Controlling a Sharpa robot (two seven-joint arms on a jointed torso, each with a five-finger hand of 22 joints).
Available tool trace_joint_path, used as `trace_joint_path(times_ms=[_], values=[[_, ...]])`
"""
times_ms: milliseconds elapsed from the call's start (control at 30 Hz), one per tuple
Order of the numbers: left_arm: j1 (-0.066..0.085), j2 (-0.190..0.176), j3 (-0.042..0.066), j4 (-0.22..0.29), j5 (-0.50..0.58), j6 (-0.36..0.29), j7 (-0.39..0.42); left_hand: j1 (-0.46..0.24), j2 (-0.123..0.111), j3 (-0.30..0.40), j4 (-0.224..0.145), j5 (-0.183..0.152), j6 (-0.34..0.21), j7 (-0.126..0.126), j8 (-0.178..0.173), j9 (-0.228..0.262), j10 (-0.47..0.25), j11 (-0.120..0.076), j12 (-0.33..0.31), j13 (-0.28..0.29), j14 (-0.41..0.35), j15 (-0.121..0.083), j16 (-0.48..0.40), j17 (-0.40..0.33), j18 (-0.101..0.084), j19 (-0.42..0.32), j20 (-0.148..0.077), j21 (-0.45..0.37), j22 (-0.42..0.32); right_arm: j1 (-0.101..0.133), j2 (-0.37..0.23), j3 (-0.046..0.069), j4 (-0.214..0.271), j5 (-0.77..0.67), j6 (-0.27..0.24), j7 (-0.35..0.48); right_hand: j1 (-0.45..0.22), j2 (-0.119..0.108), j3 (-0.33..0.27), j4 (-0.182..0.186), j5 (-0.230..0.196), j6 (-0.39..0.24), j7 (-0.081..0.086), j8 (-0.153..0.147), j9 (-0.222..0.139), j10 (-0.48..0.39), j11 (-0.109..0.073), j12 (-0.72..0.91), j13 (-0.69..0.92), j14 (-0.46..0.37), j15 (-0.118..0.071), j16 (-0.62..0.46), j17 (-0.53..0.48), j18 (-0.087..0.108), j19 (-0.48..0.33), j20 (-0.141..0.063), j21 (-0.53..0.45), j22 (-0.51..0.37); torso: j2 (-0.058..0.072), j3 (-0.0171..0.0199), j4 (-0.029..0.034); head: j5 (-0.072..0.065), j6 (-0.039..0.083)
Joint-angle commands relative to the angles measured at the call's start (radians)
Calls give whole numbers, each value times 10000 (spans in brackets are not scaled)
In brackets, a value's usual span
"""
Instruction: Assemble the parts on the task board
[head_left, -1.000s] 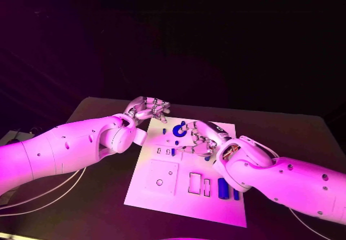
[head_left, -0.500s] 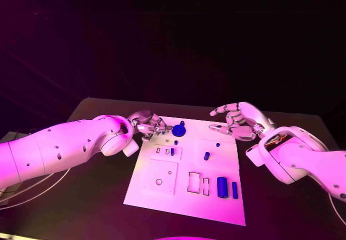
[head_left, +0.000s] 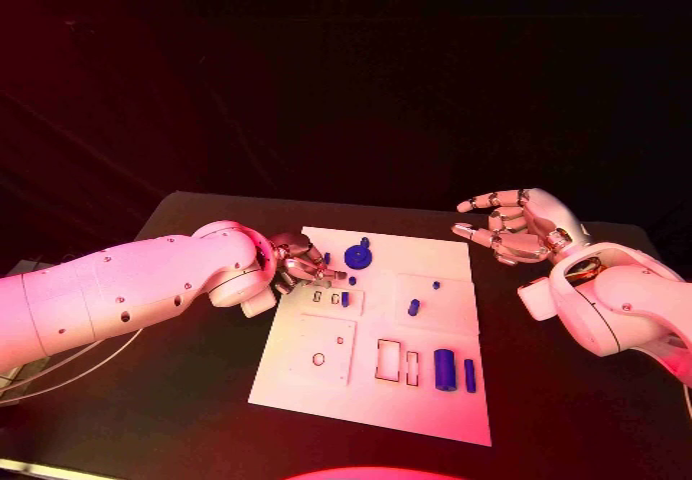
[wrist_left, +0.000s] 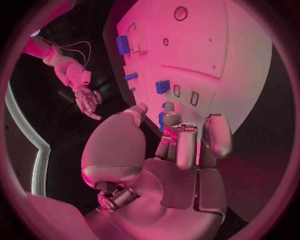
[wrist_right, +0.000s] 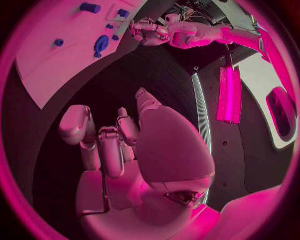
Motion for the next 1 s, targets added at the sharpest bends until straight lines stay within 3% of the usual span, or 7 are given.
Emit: trace_joint_path(times_ms=[33,333,533,1000], values=[[36,86,4,20,-574,587,-745,-51,-46,-64,-4,7,-80,8,39,8,-90,2,-34,-10,541,-43,-40,1162,-82,-81,-10,-34,-4,13,-7,5,-45,447,-88,104,13,-20,45,-8,40,-84,9,-60,-8,-67,-13,-40,-8,698,-68,-52,1384,134,-68,-6,-60,-9,-6,-8,16,-4,-38],[87,434,-13,-94,-783,931,-901,-129,0,-106,-2,5,-71,-1,93,78,14,-3,99,175,568,-44,-3,1232,-101,-22,-11,-1,89,17,19,4,-170,462,-62,8,20,-25,48,-7,40,-95,11,-66,-12,-72,-10,-45,-14,697,-67,-54,1381,134,-71,-5,-69,-13,2,-25,11,-47,-91],[118,580,-22,-122,-804,1026,-918,-171,42,-133,-4,5,-43,-23,154,147,93,-20,192,290,589,-57,23,1279,-118,36,-15,34,173,17,56,2,-232,442,-37,-42,18,-26,49,-1,39,-103,14,-70,-15,-64,-8,-37,-5,698,-65,-52,1387,134,-70,-4,-72,-13,9,-6,16,-61,-118],[142,820,-38,-287,-837,1215,-925,-205,85,-146,-2,6,-36,-36,188,192,116,-33,221,321,603,-67,41,1310,-122,50,-19,44,195,12,140,-2,-327,346,24,-108,-20,-48,30,22,45,-105,18,-72,-17,-59,-2,-33,-3,696,-60,-56,1382,138,-82,-1,-108,-33,-12,-8,24,-97,-169]])
